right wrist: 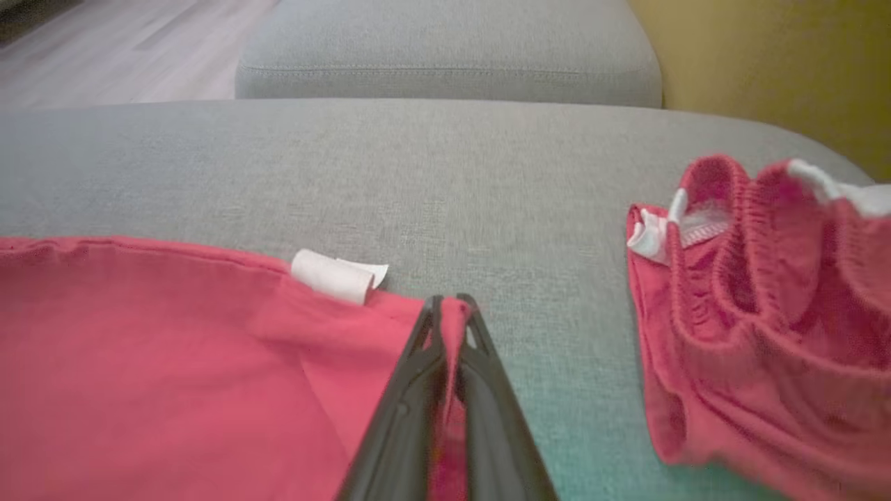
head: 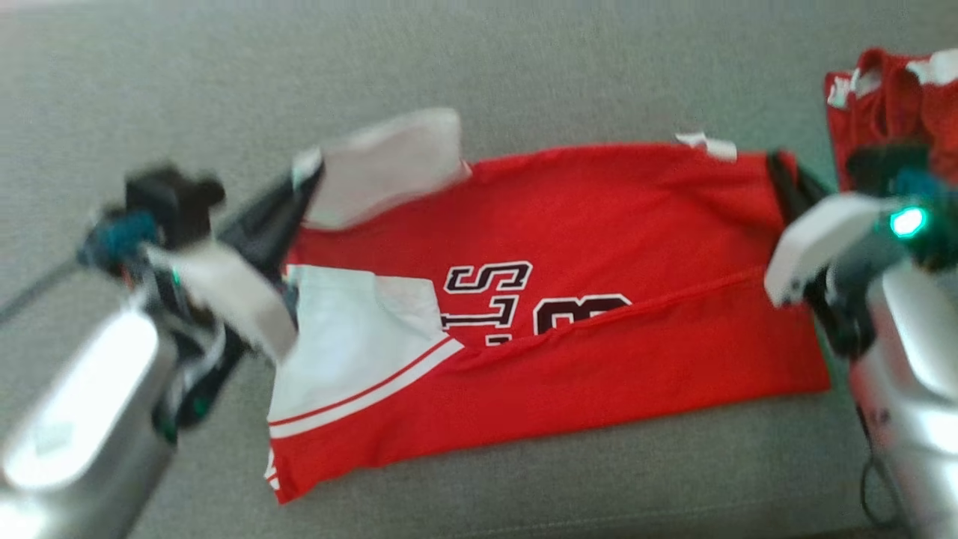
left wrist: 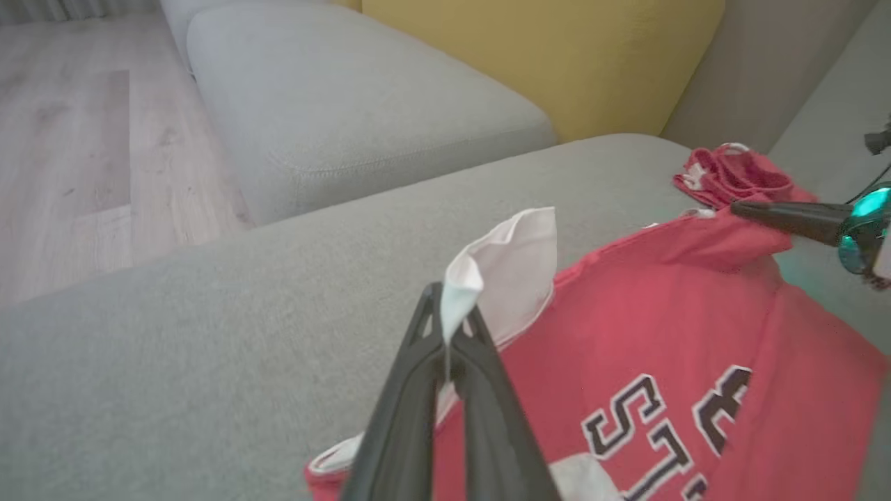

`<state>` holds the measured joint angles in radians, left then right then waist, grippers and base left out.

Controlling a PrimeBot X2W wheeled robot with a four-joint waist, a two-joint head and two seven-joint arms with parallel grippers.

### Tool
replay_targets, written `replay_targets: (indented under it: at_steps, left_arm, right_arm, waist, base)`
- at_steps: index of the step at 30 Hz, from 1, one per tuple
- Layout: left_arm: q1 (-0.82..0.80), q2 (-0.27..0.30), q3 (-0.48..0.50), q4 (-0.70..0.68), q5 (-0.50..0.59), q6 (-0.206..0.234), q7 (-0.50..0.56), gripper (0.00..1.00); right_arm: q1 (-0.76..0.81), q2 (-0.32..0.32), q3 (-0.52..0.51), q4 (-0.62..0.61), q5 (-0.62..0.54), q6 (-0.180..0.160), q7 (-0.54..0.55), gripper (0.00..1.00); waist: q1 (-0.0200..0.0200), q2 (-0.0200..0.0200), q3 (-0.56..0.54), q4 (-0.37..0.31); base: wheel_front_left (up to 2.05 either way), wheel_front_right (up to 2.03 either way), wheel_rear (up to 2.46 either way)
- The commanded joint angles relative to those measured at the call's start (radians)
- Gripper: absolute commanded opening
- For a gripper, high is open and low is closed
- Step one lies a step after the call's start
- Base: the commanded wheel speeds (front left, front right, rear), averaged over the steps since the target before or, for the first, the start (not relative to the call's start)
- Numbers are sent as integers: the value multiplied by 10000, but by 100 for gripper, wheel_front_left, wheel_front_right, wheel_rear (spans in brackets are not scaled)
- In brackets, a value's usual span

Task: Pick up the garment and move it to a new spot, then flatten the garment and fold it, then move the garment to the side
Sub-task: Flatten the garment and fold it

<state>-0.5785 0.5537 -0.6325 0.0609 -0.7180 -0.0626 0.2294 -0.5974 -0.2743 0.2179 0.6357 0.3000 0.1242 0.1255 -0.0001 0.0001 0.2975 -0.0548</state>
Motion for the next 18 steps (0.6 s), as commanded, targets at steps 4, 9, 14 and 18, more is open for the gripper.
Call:
replay_targets:
  at_steps: [4, 9, 14, 18]
  left_arm:
    - [1379, 751, 488, -1464, -249, 741, -276, 0]
    - [2864, 615, 350, -1897, -395, 1301, -789, 0]
    - [3889, 142, 219, -1723, -558, 1634, -1497, 0]
    - [4393, -205, 47, -1283, -538, 1756, -1973, 0]
  right_arm:
    - [1151, -388, -175, -948, 203, 65, -173, 0]
    - [2083, -403, -777, -1482, 260, 65, -178, 0]
    - [2782, -297, -1164, -2074, 128, 65, -79, 0]
    - [3121, -183, -1445, -2265, -118, 65, -192, 22]
  waist:
    - [1, -1, -772, 324]
    - [1, -1, -1050, 481]
    - [1, -1, -1127, 492]
    - [1, -1, -1213, 487]
  base:
    - [0, 0, 0]
    - [0, 0, 0]
    - [0, 0, 0]
    - [0, 0, 0]
